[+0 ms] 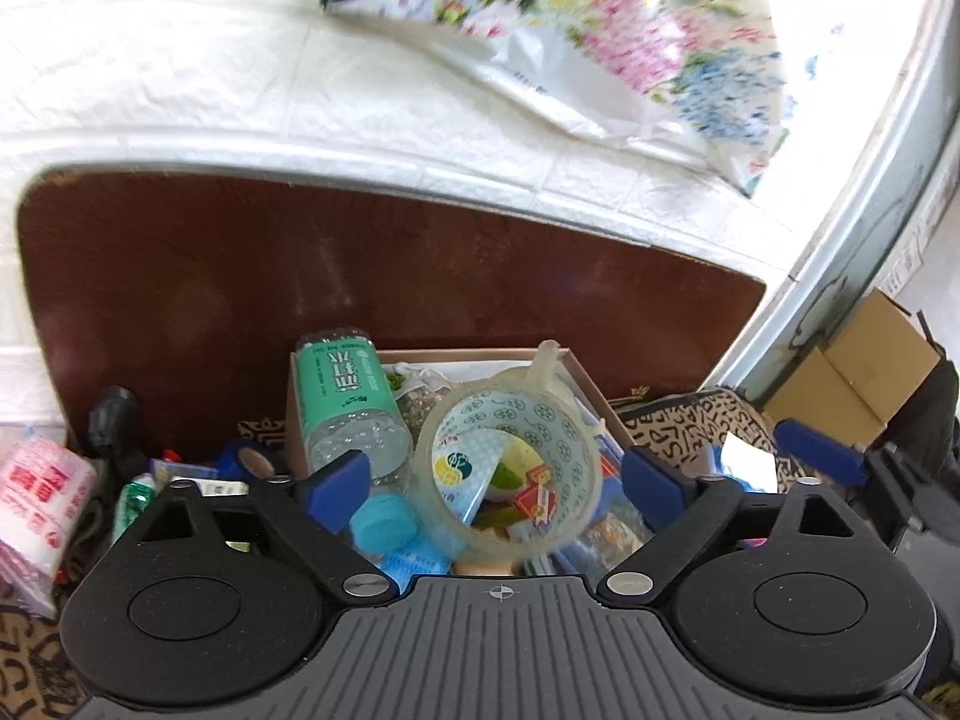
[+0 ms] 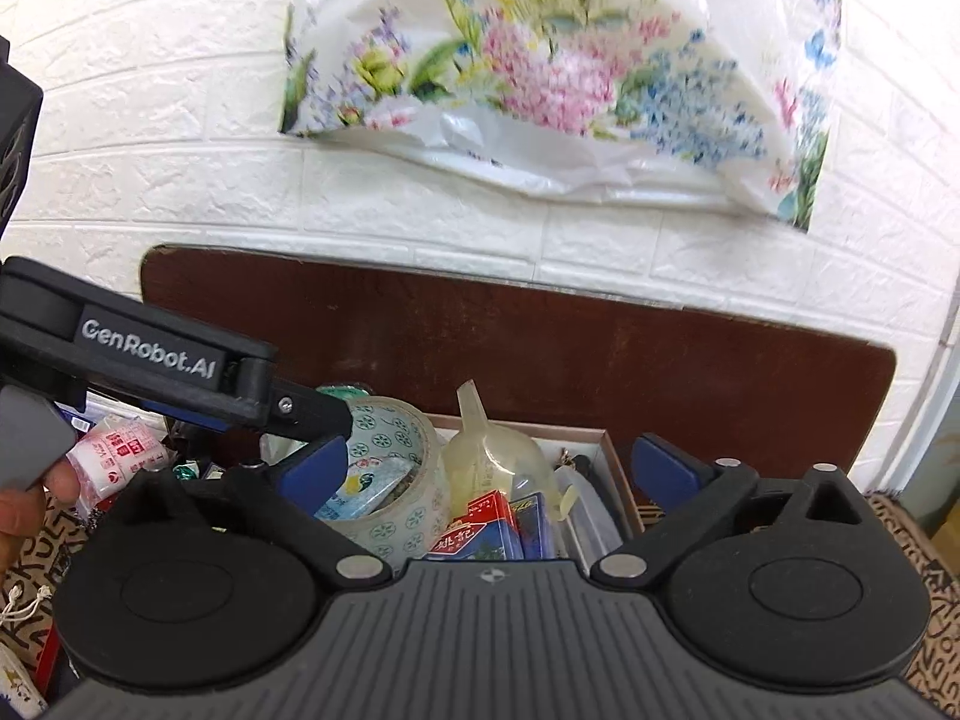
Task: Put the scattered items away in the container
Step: 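Open both tools to drop the tape roll into the cardboard box, then move both tools to the white drawstring cloth bag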
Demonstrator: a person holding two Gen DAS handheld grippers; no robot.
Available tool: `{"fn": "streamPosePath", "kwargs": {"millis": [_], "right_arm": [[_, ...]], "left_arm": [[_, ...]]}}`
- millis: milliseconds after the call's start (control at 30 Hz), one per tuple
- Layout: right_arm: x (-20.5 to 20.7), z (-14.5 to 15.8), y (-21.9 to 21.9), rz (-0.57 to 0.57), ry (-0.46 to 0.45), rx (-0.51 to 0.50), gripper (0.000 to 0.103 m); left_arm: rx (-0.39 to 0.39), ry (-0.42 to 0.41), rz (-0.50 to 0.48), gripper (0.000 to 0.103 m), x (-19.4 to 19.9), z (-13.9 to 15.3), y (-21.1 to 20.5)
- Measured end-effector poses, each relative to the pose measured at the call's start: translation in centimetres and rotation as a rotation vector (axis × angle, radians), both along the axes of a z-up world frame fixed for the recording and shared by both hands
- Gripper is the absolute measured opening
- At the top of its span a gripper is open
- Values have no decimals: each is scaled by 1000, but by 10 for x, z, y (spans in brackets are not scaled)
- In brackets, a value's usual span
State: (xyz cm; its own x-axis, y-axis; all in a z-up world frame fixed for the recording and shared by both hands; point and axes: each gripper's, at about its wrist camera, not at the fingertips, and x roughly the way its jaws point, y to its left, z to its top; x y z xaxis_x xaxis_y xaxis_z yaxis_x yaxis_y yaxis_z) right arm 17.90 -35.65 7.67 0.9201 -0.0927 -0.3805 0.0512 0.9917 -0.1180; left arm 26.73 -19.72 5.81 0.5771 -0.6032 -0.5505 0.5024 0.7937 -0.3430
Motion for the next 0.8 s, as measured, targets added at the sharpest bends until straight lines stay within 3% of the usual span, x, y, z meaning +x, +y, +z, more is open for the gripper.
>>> {"fn": "streamPosePath", "kwargs": {"millis": [167, 267, 500, 667, 800], "right_arm": [[-35, 9, 15, 20, -47, -6, 103], [-56, 10, 28, 41, -69, 2, 103], [-108, 3, 66, 103, -126, 65, 103], [-134, -17, 101, 144, -128, 85, 103], [-142, -45, 127, 183, -92, 89, 103]], "left_arm": [[17, -98, -21, 100, -50, 5, 25], [-24, -108, -20, 100, -79, 6, 49], [-37, -207, 52, 102, -152, 3, 103], [-56, -209, 120, 103, -186, -20, 143], [-85, -143, 172, 103, -196, -54, 173]]}}
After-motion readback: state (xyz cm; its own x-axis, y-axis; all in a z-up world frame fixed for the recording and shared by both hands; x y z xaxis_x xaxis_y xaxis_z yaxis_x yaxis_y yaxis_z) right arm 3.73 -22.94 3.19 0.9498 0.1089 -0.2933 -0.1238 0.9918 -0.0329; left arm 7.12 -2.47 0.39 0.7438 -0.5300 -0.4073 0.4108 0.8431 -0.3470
